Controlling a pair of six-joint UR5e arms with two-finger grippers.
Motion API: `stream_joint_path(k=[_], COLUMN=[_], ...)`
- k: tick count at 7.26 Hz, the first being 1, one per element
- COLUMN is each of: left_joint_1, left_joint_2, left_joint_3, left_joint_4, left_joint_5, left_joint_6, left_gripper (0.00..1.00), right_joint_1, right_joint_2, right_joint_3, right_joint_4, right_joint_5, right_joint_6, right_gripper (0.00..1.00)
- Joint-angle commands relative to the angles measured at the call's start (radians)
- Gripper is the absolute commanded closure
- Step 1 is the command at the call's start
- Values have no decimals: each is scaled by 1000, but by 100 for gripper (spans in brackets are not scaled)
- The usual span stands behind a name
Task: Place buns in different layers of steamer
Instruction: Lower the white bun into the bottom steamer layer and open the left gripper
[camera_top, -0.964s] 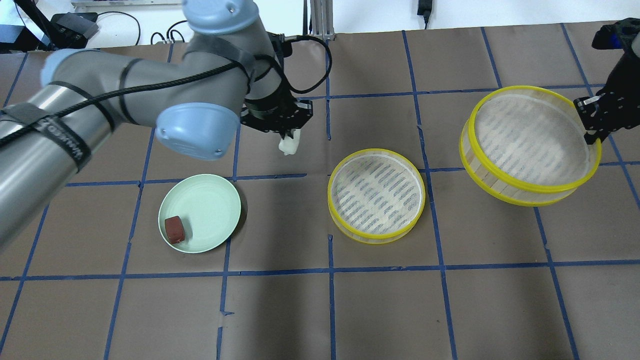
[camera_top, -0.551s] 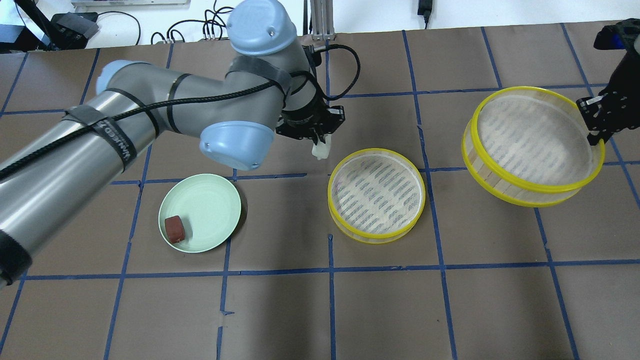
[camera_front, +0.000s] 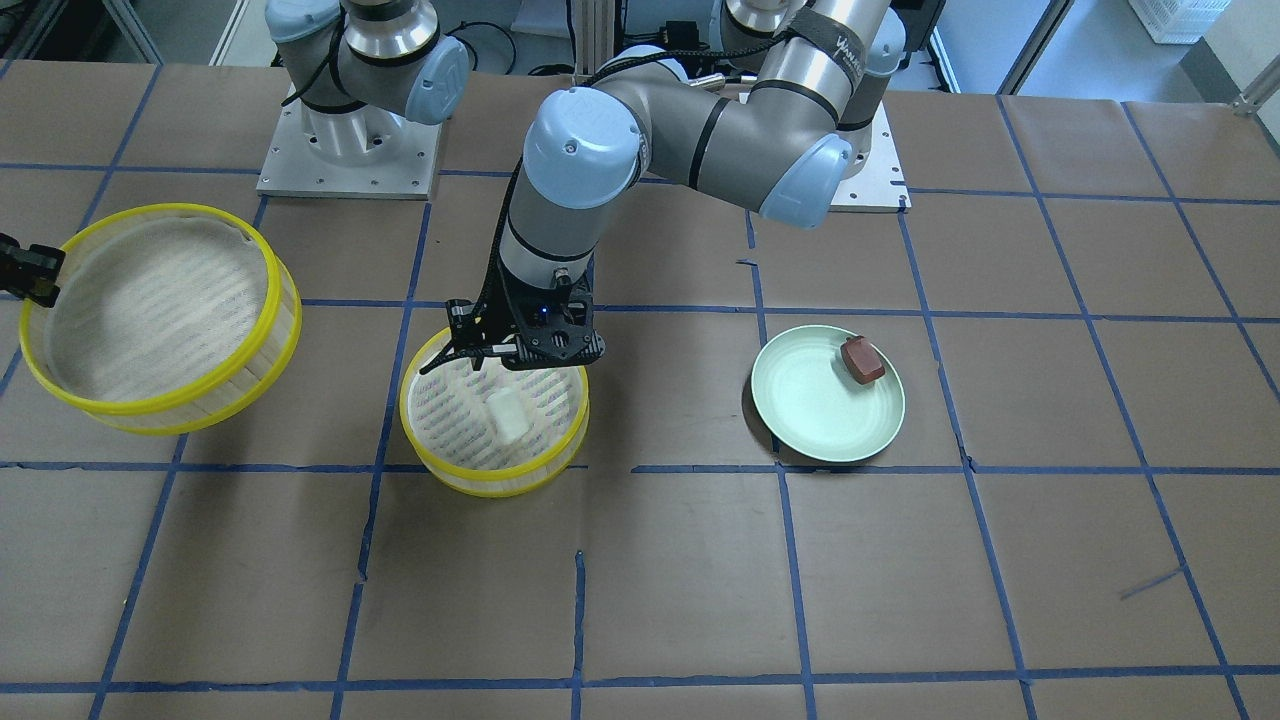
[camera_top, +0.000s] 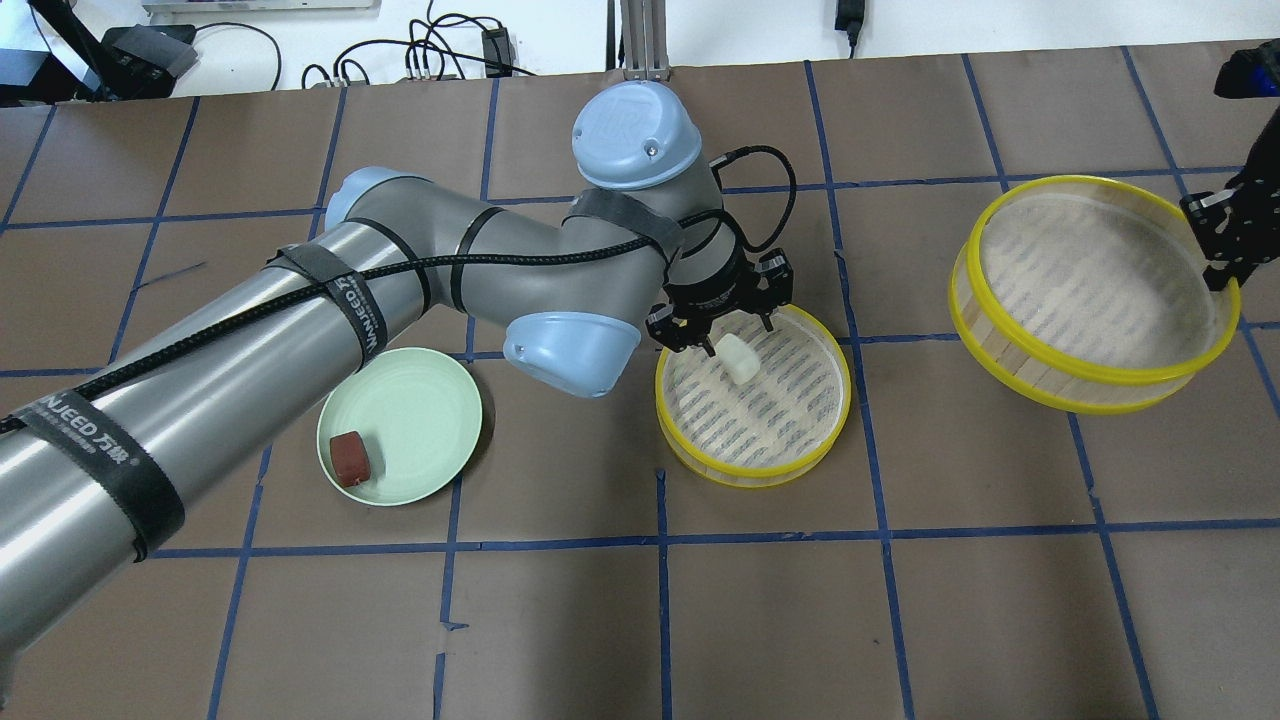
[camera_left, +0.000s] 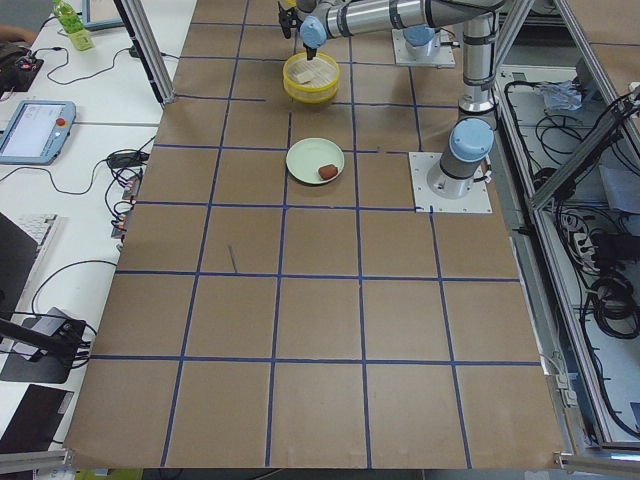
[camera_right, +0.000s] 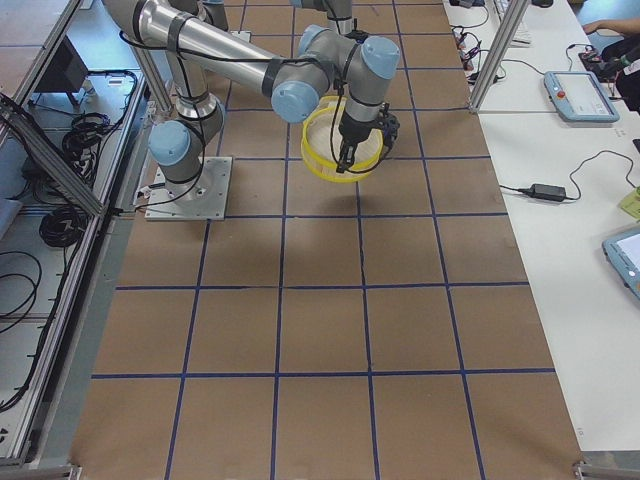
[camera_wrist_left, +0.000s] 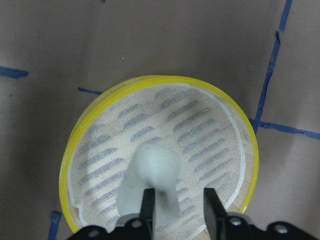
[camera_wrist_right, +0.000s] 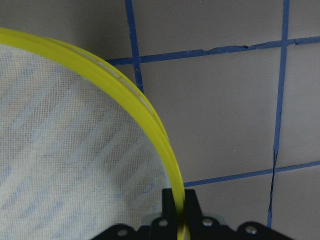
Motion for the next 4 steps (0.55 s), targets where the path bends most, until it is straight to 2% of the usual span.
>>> stream_joint_path(k=[1, 2, 4], left_joint_1=[26, 115, 326], left_joint_2=[35, 55, 120], left_joint_3=[2, -5, -8], left_joint_4=[-4, -23, -219], left_joint_5=[81, 116, 120], left_joint_6=[257, 376, 717], left_gripper=[0, 0, 0], right_joint_1=[-2, -2, -2], right_joint_2=[0, 0, 0], right_joint_3=[0, 0, 0], right_joint_4=[-4, -5, -6], right_joint_5=[-7, -7, -4], right_joint_6=[-1, -1, 1], right_gripper=[95, 95, 95])
